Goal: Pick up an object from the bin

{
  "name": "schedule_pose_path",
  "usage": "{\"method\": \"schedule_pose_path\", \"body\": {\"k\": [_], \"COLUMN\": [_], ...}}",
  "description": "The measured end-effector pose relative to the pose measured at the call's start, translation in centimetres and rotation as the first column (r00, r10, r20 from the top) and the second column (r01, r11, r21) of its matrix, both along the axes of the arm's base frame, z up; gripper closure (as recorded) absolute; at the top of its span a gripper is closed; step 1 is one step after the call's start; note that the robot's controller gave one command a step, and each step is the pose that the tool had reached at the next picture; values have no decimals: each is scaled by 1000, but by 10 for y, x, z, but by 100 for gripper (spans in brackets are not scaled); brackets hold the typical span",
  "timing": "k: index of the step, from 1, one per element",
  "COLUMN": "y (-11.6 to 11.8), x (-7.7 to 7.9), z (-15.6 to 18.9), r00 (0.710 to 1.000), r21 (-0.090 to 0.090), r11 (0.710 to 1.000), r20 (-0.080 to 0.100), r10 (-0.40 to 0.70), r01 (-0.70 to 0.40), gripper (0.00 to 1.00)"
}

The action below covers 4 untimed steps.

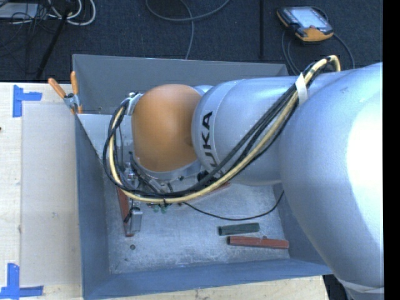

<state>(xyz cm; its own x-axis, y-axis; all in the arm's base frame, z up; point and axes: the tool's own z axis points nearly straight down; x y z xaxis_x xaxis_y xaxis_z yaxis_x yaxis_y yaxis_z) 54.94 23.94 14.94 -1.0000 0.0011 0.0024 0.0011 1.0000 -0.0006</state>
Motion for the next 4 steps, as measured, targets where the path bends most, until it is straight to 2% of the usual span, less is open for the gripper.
{"method": "schedule_pose_path", "body": {"k": [1,2,3,4], "y": [-15,-25,-27,-51], "x": [30,56,60,55], "z": [-33,-41,-36,-38], "r00": [997,999,999,990], "r21": [4,-1,1,-1], "r11": [997,999,999,990], "r20": [8,-1,4,1], "r10": [-77,-45,-42,-139], "r01": [77,45,42,139], "gripper": [0,0,0,0]}}
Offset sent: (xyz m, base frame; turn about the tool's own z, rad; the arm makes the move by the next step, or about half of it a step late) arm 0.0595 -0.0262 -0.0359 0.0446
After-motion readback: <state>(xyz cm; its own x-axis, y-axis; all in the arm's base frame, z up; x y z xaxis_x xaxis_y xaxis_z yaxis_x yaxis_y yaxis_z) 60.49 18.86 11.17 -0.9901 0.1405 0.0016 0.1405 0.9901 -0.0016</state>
